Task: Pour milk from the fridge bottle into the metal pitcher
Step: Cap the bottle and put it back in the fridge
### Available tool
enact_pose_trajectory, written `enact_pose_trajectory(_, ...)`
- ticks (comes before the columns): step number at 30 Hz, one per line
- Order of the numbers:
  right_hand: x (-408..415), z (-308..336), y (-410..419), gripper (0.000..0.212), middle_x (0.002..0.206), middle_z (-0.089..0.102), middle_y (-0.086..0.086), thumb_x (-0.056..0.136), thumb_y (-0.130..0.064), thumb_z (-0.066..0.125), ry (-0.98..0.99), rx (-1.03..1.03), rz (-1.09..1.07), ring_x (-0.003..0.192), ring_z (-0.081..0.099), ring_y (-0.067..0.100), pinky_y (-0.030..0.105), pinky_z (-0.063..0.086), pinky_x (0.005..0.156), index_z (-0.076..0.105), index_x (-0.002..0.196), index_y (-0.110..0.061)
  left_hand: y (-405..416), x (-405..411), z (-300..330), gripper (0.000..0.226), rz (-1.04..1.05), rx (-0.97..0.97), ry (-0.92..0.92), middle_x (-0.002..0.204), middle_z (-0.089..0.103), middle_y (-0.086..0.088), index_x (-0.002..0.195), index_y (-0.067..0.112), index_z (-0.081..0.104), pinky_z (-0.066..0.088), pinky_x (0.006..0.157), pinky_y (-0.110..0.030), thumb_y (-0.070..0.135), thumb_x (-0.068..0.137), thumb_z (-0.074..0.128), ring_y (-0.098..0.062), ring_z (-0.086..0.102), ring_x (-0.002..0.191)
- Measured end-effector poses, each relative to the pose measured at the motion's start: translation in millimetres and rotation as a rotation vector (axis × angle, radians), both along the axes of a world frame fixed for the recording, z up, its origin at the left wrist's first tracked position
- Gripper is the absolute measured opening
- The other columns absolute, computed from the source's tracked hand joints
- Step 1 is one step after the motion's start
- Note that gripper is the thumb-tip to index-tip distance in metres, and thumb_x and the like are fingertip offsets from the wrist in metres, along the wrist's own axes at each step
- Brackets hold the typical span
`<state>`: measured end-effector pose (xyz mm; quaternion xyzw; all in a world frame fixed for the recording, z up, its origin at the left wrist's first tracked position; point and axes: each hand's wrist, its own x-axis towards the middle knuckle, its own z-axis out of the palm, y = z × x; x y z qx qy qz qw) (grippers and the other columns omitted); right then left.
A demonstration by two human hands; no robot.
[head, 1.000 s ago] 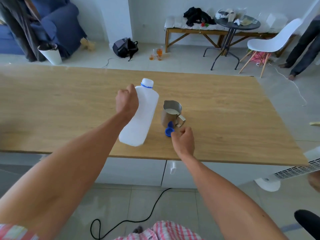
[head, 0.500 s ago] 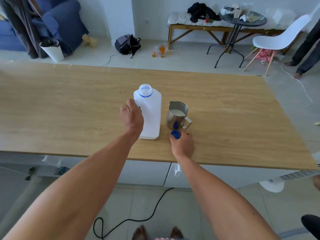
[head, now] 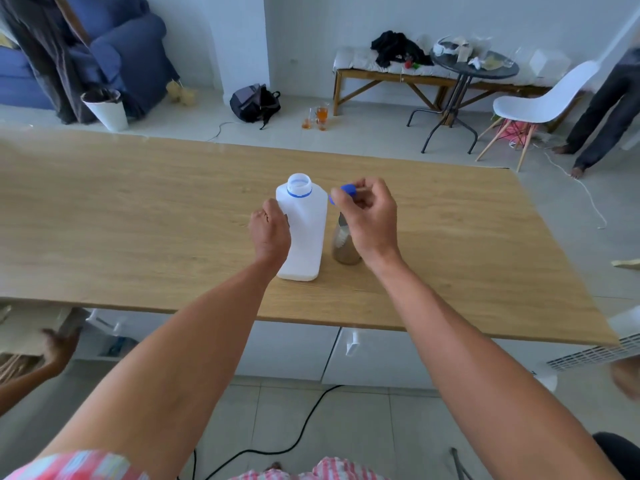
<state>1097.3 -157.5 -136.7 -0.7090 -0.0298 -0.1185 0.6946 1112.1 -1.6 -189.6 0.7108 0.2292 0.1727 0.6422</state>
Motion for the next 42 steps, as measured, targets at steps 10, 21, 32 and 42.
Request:
enact_pose_trajectory(10,38,26,24,0.052,0.133,0.069,-0.006,0.092,-0.032,0.076,-0.093,-0.624,0.330,0.114,0.062,0.010,0.027,0.047,0.104,0.062,0.141,-0.020,7,0,0,0.040,-0.077,0.000,0.019,0.049,0.038,0.003,0.053,0.016,0.031,0.025,0.051,-0.031,0.020,0.093,0.033,-0.019,0.029,0.052)
enact_pose_trajectory(21,67,93,34,0.046,0.133,0.060,-0.002,0.094,-0.011,0.066,-0.116,-1.374,0.663,0.109,0.057,0.016,0.030,0.044,0.095,0.065,0.138,-0.024,10,2,1,0.057,-0.163,-0.098,-0.021,0.044,0.026,0.012,0.039,0.028,0.027,0.019,0.051,-0.031,0.014,0.094,0.030,-0.014,0.020,0.050)
enact_pose_trajectory(32,63,90,58,0.047,0.099,0.046,0.003,0.091,-0.056,0.066,-0.107,-1.552,0.374,0.086,0.049,0.026,0.037,0.039,0.073,0.044,0.098,-0.015,9,2,0,0.058,-0.143,-0.076,-0.010,0.044,0.027,0.011,0.040,0.027,0.027,0.020,0.051,-0.029,0.012,0.095,0.029,-0.017,0.021,0.052)
enact_pose_trajectory(42,62,72,56,0.070,0.082,0.059,0.002,0.096,-0.079,0.030,-0.047,-1.530,0.243,0.086,0.061,0.029,0.037,0.040,0.070,0.054,0.079,-0.015,9,1,-2,0.043,-0.137,-0.041,-0.012,0.045,0.030,0.010,0.042,0.027,0.027,0.024,0.055,-0.039,0.023,0.085,0.032,-0.019,0.023,0.054)
